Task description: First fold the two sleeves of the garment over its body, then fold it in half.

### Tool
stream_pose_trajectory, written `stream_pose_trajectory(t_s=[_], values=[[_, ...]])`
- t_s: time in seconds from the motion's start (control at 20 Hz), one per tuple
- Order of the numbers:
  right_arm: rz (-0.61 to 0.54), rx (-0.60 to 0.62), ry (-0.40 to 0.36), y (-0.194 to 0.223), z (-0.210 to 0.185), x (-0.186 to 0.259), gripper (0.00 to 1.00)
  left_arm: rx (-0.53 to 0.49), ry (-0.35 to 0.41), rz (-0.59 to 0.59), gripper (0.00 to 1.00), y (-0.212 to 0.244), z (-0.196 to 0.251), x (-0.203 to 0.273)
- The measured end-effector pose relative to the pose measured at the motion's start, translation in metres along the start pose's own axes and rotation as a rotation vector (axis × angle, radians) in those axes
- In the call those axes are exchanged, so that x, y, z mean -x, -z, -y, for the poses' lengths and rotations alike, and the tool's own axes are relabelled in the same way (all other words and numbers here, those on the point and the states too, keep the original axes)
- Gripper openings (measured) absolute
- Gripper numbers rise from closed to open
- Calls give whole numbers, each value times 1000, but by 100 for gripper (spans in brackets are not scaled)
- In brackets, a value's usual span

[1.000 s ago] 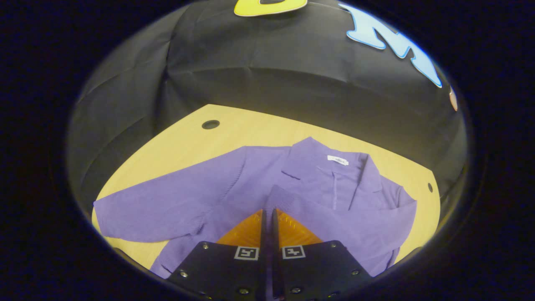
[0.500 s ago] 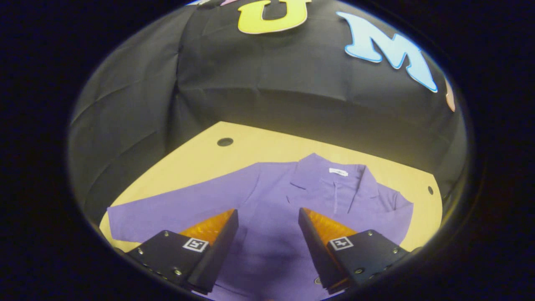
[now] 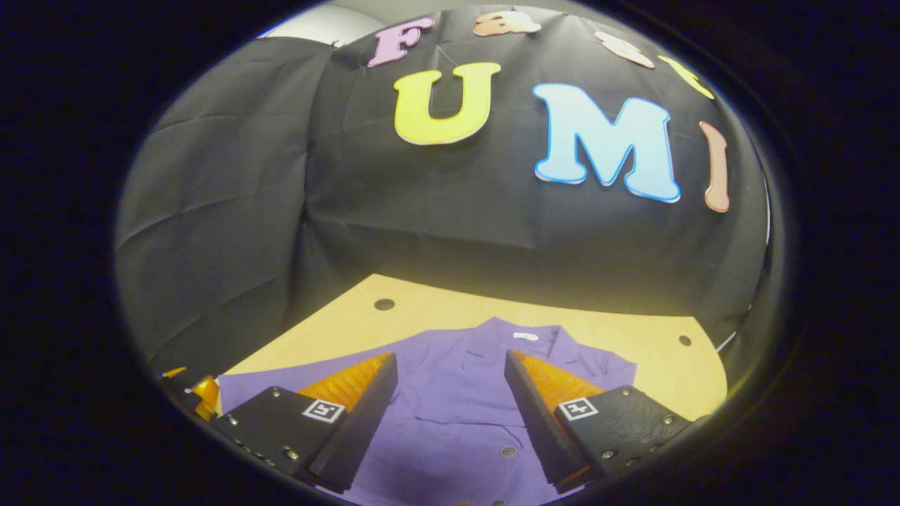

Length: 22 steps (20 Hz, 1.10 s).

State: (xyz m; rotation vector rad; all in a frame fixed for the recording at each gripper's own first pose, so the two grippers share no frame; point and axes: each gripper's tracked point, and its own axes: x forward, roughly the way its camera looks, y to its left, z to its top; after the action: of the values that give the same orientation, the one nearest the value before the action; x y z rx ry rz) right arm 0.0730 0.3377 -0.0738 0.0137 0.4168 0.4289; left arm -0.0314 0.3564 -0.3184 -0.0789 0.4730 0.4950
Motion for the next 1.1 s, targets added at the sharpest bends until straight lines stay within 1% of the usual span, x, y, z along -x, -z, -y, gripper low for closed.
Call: stream_pose_trajectory(t_s=[0.1,0.2,0.25,0.3,0.4,0.45,0.5,0.6,0.7,0.75,0.8,0.85,0.9,1.0,1.05,1.1], values=[[23,-2,13,-7,3,23,94,12,-34,-79,95,25,-12,-14],[38,-14,42,-14,11,39,94,-2,-53,-117,94,41,-21,-29],[42,-14,58,-17,15,46,94,-4,-54,-133,96,46,-21,-36],[47,-11,73,-18,20,52,94,5,-47,-148,94,50,-20,-39],[51,-9,83,-22,24,61,94,14,-35,-179,94,59,-21,-48],[56,-12,81,-23,24,65,94,14,-45,-201,94,62,-24,-51],[62,-12,79,-24,25,68,94,11,-39,-184,94,59,-23,-56],[58,-8,80,-22,28,73,94,19,-54,-186,94,60,-16,-55],[62,-15,75,-22,28,72,94,-4,-59,-194,96,63,-4,-61],[58,-21,66,-21,26,70,94,-15,-63,-201,96,63,-1,-63],[52,-23,54,-19,24,69,94,-22,-65,-204,94,63,1,-64],[48,-17,42,-18,23,67,94,-15,-57,-203,94,63,2,-65],[46,-10,32,-17,23,65,94,-6,-67,-199,94,61,3,-64],[34,-5,13,-13,20,62,94,-10,-65,-201,73,64,5,-65],[29,-9,5,-12,20,61,94,-11,-53,-200,67,63,9,-65],[25,-12,1,-10,21,59,94,-15,-49,-202,58,63,12,-66]])
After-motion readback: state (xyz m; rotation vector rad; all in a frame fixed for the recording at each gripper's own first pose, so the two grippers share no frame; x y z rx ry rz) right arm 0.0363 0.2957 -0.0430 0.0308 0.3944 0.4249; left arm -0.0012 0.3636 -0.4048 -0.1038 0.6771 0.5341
